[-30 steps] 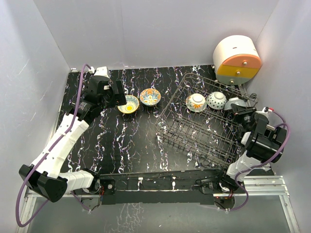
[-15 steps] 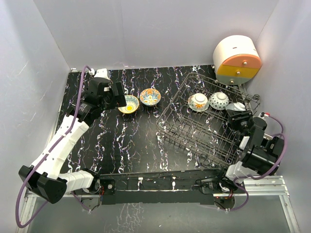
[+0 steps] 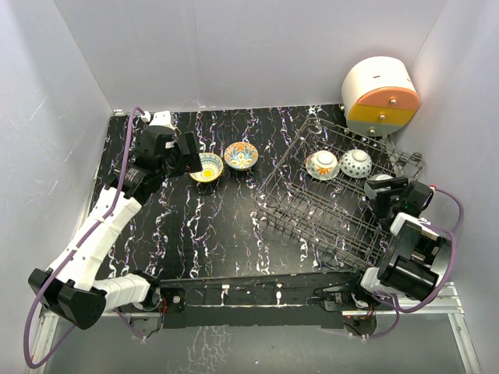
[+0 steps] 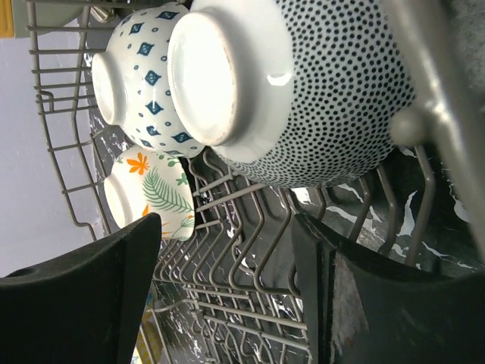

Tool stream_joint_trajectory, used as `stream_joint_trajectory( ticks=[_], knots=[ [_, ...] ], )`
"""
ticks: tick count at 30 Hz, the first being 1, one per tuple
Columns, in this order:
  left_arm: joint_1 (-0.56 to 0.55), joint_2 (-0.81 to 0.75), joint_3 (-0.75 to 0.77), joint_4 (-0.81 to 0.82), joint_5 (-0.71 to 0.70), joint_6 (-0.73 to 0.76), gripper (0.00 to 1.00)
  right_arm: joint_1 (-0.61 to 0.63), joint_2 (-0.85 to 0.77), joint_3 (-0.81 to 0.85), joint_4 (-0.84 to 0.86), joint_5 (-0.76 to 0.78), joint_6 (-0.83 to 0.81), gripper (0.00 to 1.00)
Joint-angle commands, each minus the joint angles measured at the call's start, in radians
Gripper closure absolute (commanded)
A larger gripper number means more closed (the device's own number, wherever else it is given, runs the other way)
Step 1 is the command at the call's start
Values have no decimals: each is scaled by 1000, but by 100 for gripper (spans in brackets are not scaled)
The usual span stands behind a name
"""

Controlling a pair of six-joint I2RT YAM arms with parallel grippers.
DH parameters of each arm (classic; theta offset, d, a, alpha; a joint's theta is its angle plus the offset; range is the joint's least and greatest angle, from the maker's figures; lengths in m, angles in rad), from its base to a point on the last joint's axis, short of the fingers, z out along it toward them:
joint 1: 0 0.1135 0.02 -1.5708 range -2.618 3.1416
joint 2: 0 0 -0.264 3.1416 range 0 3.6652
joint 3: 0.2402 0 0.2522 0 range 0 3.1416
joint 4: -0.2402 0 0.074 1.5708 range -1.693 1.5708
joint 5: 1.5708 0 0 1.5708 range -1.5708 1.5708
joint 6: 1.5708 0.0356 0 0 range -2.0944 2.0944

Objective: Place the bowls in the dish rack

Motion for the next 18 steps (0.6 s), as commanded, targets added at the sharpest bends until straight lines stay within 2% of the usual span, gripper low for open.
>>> stream_joint_trajectory(
  ticks=[1,5,6,8,18],
  knots=[
    [6,-38,-3,8,-2,2,3,-21,-35,99,-86,44,-57,27],
    [5,-44,-5,13,5,27,3,-20,-56,164,-137,18,-66,24],
    [5,-43,-5,13,6,33,3,-20,-63,185,-160,14,-75,20],
    [5,-44,-4,15,11,45,3,-20,-76,228,-210,10,-98,2],
    [-4,-16,-1,29,93,91,3,28,-122,351,-307,56,-118,1]
  ],
)
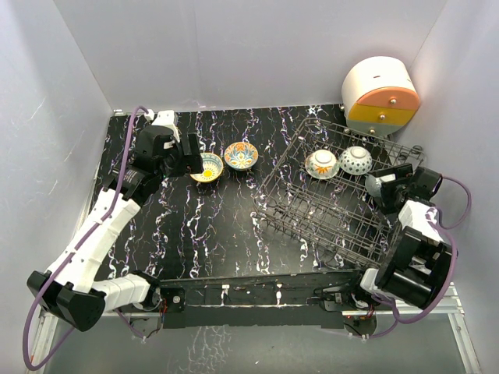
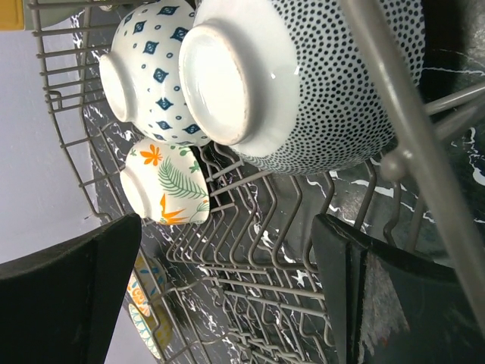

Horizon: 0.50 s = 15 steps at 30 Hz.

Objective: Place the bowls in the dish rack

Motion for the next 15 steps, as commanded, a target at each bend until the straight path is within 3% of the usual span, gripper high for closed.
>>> stream_joint_trajectory(
  ticks=[1,7,15],
  knots=[
    [-4,1,7,3,40,31,3,16,-70,150,42,63,-80,1],
    [-4,15,25,-16,33,24,3,16,-81,79,54,73,-65,1],
    [-4,18,40,-28,38,10,3,21,-28,-87,223,48,6,1]
  ],
)
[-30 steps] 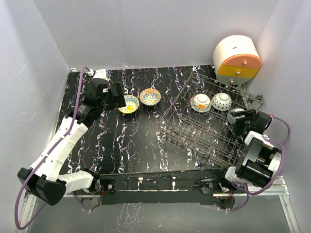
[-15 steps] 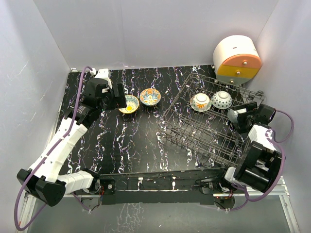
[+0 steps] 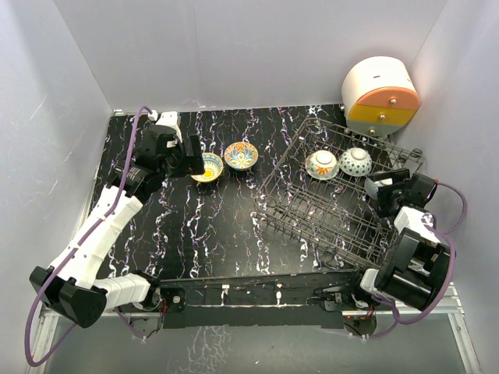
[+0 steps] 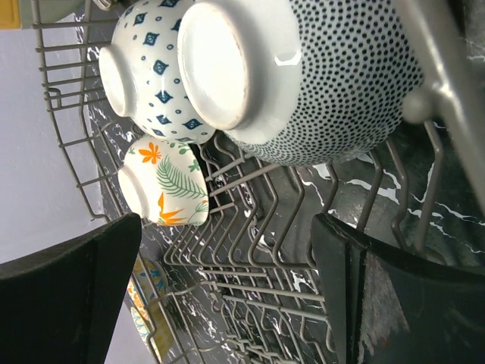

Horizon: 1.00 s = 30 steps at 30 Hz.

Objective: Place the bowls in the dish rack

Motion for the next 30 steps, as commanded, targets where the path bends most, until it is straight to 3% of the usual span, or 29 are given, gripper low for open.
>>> stream_joint_trajectory(
  ticks=[1,8,11,19,24,30],
  knots=[
    [-4,-3,39,-12,21,-4,3,8,-12,-30,163,53,-12,1],
    [-4,13,48,-1,53,-27,3,8,50,-56,317,118,70,1],
    [-3,21,56,-8,56,-31,3,8,134,-37,341,45,92,1],
    [-4,53,103,-40,46,-29,3,9,281,-144,609,-109,191,1],
    [-4,70,116,-34,52,-33,3,15,305,-121,651,-149,170,1],
    [-4,74,112,-27,61,-42,3,32,283,-9,515,-179,53,1]
  ],
)
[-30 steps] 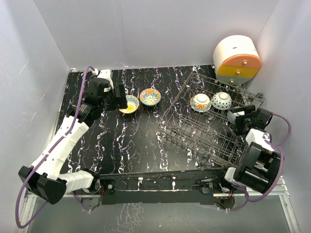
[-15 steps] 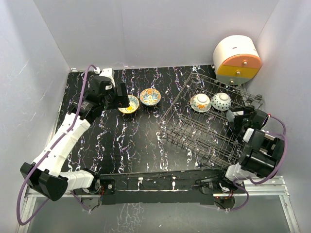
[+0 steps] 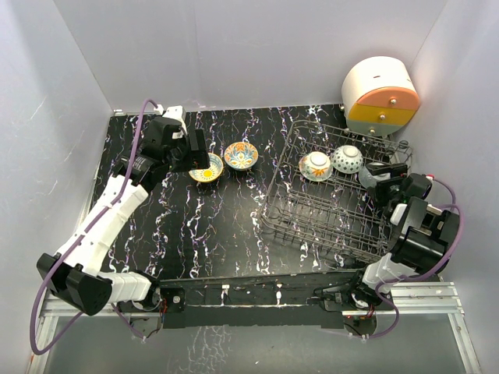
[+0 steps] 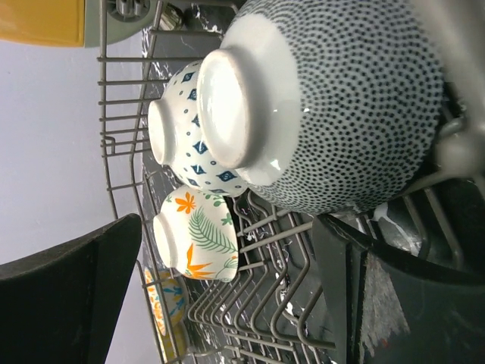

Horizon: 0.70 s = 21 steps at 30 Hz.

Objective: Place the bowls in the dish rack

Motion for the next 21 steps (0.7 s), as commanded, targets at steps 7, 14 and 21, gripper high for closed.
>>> stream_joint_trajectory(
  ticks=[7,14,21],
  knots=[
    [-4,-15,25,-4,23,-13,3,75,-31,81,-137,-17,-173,1],
    [-4,-21,24,-5,27,-13,3,124,-122,100,-268,143,-263,1],
    [-4,-25,10,-3,28,-16,3,124,-161,296,-513,197,-390,1]
  ],
)
